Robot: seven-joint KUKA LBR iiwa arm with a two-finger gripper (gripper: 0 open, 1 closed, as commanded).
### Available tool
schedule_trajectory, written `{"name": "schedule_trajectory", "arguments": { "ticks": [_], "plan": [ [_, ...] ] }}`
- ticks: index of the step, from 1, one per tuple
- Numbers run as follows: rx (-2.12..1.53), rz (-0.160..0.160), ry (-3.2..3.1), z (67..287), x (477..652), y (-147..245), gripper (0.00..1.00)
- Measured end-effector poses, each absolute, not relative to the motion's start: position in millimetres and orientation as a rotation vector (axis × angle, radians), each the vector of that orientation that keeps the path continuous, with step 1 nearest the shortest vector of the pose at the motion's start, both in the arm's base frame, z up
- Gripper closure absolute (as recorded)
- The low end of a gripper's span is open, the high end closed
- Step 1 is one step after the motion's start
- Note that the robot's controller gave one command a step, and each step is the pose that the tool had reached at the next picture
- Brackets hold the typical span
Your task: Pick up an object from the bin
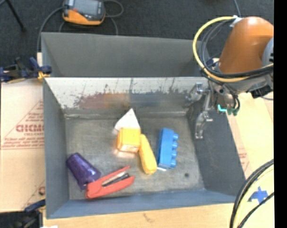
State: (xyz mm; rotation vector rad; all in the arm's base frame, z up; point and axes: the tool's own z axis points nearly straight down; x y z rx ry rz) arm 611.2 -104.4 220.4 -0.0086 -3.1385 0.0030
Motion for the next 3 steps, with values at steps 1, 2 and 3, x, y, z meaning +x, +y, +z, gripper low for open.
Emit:
{"name": "schedule_trajectory", "arguments": {
  "ticks": [1, 2, 3],
  "plan": [
    [-0.006, 0.005, -3.147, 225.0, 612.8, -104.1, 0.00],
    [0.102, 0.005, -3.149, 175.9, 590.5, -96.2, 0.00],
    [0.386, 0.003, -3.121, 134.7, 594.1, -103.6, 0.00]
  ]
}}
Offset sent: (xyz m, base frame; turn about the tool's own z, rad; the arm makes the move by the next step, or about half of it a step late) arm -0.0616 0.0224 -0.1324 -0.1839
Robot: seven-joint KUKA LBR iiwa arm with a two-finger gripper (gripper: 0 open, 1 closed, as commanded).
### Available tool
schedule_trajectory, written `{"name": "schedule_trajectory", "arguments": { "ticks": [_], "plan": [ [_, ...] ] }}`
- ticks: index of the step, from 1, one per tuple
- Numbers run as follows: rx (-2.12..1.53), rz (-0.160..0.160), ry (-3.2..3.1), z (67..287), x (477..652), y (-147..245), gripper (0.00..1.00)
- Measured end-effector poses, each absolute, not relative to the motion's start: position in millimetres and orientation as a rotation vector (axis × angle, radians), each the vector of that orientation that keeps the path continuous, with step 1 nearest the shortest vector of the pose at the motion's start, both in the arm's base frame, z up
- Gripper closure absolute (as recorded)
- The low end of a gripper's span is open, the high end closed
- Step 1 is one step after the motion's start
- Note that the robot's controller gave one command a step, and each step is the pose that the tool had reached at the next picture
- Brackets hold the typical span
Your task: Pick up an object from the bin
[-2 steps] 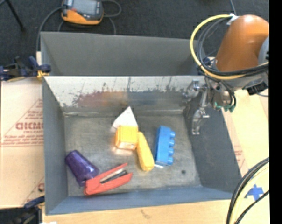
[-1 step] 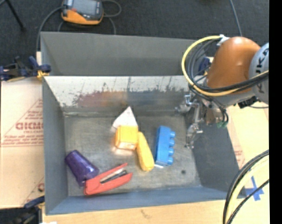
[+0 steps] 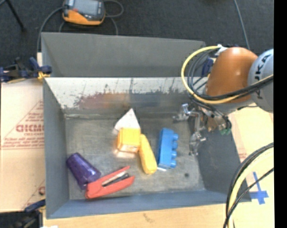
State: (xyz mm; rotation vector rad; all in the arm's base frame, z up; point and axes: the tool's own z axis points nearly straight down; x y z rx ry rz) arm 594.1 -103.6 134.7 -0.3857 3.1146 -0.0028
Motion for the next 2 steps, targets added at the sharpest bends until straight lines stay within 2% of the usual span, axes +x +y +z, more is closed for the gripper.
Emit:
{"name": "schedule_trajectory", "arguments": {
  "ticks": [1, 2],
  "plan": [
    [-0.669, -0.008, 3.055, 93.7, 570.0, -95.8, 0.00],
    [-0.892, -0.027, 2.988, 88.5, 582.5, -81.7, 0.00]
  ]
}}
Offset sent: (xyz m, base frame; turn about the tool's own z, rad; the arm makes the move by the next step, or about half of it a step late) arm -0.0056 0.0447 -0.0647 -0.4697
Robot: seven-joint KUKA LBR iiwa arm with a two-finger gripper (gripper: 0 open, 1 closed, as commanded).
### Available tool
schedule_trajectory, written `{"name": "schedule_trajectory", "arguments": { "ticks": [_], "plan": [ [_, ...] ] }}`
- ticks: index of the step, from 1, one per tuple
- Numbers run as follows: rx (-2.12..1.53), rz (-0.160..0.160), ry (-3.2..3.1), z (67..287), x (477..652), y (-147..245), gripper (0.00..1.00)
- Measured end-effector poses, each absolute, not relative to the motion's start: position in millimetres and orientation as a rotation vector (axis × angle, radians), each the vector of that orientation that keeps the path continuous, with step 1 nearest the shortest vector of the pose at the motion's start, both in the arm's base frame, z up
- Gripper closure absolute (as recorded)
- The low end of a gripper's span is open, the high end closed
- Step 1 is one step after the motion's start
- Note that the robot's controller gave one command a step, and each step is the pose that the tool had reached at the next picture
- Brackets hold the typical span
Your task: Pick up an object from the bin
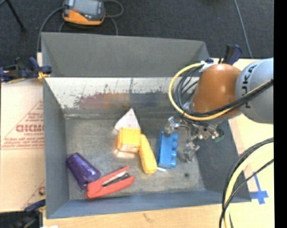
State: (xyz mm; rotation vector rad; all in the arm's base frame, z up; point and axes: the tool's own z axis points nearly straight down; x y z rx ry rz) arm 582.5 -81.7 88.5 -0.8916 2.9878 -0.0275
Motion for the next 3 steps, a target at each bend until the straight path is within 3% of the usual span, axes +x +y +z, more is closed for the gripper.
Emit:
{"name": "schedule_trajectory", "arguments": {
  "ticks": [1, 2, 3],
  "plan": [
    [-1.769, 0.000, 2.591, 109.6, 564.5, -16.7, 1.00],
    [-1.769, 0.001, 2.591, 109.7, 564.6, -16.5, 1.00],
    [-1.773, 0.004, 2.596, 145.6, 560.0, -13.6, 1.00]
  ]
}}
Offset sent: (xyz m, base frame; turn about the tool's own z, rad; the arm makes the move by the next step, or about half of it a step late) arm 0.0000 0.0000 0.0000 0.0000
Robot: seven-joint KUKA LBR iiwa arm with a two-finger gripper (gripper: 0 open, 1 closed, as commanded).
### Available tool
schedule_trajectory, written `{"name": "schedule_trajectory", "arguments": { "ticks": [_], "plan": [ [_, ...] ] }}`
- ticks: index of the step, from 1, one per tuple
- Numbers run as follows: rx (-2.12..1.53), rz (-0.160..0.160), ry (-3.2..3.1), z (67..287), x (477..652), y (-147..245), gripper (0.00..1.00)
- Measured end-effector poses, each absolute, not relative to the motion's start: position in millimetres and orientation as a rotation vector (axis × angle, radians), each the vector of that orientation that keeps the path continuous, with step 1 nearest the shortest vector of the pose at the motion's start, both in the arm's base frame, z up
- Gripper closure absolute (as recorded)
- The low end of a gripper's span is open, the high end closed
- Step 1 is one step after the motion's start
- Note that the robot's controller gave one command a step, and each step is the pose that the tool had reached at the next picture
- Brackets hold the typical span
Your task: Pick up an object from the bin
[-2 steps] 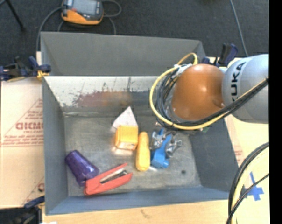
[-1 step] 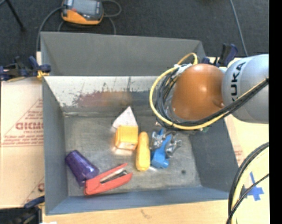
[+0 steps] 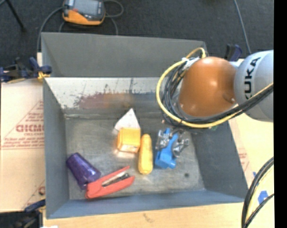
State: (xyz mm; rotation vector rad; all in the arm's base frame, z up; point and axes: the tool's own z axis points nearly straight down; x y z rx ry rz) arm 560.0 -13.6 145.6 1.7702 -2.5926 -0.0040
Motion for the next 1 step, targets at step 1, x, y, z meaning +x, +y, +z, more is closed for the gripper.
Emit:
{"name": "schedule_trajectory", "arguments": {
  "ticks": [1],
  "plan": [
    [1.758, -0.001, -2.604, 213.7, 579.4, -13.8, 1.00]
  ]
}}
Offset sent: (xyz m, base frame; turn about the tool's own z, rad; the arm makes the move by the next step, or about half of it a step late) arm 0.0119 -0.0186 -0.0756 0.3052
